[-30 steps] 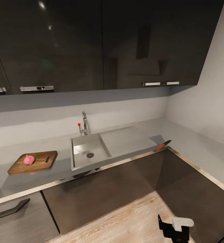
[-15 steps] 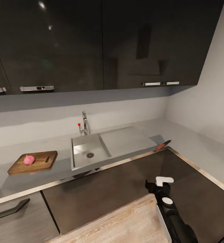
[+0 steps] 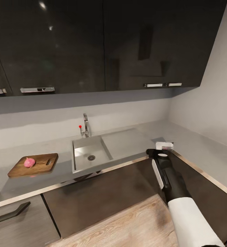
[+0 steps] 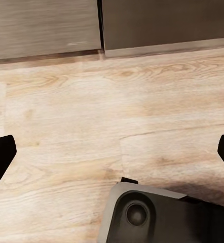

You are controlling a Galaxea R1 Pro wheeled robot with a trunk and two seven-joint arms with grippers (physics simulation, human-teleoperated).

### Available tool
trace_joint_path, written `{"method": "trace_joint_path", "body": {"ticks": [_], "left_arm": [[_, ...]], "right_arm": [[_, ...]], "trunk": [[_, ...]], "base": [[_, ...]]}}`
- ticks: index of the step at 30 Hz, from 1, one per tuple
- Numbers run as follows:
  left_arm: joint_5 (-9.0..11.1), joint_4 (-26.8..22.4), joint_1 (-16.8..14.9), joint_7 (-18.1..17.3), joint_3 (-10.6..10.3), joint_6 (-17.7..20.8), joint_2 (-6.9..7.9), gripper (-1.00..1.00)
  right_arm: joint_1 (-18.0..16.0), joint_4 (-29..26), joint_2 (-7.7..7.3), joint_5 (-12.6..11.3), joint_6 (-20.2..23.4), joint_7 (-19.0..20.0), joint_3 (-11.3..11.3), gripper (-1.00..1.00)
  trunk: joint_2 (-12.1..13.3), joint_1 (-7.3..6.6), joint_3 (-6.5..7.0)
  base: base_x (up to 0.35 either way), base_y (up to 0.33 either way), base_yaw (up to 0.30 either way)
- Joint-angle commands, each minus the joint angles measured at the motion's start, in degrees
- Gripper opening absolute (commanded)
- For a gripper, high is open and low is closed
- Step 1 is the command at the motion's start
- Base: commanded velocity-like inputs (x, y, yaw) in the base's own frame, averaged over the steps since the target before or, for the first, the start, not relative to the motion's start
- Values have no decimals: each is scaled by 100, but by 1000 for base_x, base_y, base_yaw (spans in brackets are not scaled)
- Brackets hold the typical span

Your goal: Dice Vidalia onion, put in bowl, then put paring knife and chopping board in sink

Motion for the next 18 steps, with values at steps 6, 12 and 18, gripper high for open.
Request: {"method": "trace_joint_path", "body": {"ticks": [6, 12, 18], "left_arm": [[20, -12, 1, 8, -12, -6, 2, 100], [20, -17, 1, 8, -12, -4, -1, 100], [20, -10, 1, 8, -12, -4, -10, 100]], "right_arm": [[-681, 859, -32, 37, 97, -75, -28, 100], [-784, 1031, -33, 37, 85, -90, -54, 100], [-789, 1040, -32, 33, 74, -81, -397, 100]], "trunk": [[-12, 3, -13], [-12, 3, -13], [-12, 3, -13]], "base": [[0, 0, 0], [0, -43, 0], [0, -230, 0]]}}
